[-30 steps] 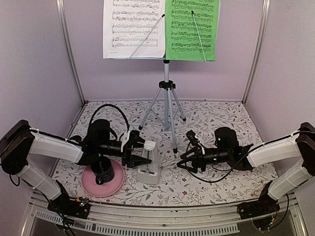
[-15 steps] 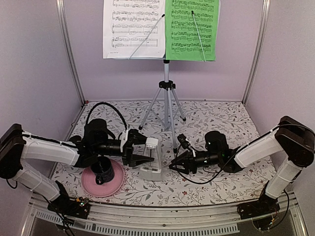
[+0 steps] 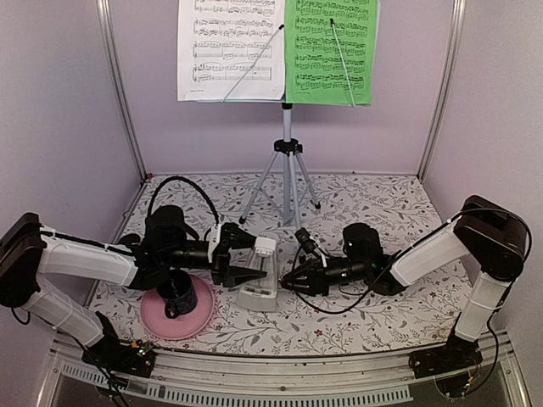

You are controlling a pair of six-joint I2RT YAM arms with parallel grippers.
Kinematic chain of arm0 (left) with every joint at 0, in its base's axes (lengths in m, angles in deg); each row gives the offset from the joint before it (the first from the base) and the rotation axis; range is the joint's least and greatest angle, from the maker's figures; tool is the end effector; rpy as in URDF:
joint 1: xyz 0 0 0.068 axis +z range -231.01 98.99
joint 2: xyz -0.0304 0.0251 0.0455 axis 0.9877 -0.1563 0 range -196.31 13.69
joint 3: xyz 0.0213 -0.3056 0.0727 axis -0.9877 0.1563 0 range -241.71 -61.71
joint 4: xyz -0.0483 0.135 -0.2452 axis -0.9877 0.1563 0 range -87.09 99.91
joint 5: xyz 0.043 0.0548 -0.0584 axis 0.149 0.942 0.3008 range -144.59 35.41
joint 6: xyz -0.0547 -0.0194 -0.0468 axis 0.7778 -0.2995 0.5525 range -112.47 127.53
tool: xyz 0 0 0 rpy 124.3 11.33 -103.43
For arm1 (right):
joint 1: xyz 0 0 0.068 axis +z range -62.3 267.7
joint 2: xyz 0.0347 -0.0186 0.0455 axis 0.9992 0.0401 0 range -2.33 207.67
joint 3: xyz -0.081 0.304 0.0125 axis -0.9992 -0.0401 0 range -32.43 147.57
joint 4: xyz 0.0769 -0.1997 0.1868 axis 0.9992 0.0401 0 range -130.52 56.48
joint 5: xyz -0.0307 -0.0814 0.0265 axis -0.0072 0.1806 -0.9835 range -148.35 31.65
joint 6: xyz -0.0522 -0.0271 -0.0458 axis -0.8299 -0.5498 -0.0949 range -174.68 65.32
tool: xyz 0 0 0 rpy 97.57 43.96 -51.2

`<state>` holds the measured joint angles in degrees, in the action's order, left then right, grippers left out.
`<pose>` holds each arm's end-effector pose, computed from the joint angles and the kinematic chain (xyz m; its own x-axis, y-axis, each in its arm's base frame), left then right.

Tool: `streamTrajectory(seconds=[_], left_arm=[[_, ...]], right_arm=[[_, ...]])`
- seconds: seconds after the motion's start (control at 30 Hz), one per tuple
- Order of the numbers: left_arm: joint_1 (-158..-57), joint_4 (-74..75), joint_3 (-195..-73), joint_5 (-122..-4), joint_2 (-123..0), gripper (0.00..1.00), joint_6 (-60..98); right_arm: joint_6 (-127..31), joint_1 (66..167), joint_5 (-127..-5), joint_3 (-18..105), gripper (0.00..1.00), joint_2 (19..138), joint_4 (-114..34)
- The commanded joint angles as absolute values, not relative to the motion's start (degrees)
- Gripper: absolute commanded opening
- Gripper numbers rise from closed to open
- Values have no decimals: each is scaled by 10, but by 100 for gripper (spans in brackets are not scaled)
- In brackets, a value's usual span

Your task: Set up the instrument practice props

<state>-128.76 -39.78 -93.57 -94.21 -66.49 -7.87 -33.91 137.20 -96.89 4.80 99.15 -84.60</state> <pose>0.1808 -0.2584 0.2431 0.2009 0.0827 -0.9761 0.9786 0.0272 0.2038 0.2089 0.3048 0.1560 -0.5550 -0.2226 -0.8015 -0.8319 0.1520 0.5337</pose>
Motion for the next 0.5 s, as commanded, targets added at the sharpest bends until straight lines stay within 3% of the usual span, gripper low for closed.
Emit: streamTrajectory(seconds=[0.0, 0.2, 0.47], left_arm=[[-1294, -477, -941, -951, -657, 21, -84], [-1295, -482, -938, -952, -657, 21, -83], [-1295, -482, -936, -959, -656, 20, -82]], right_arm=[[-327, 1376, -979, 64, 35, 1015, -864], [-314, 1376, -967, 71, 34, 1027, -864], [-331, 1376, -956, 62, 10, 1008, -862]])
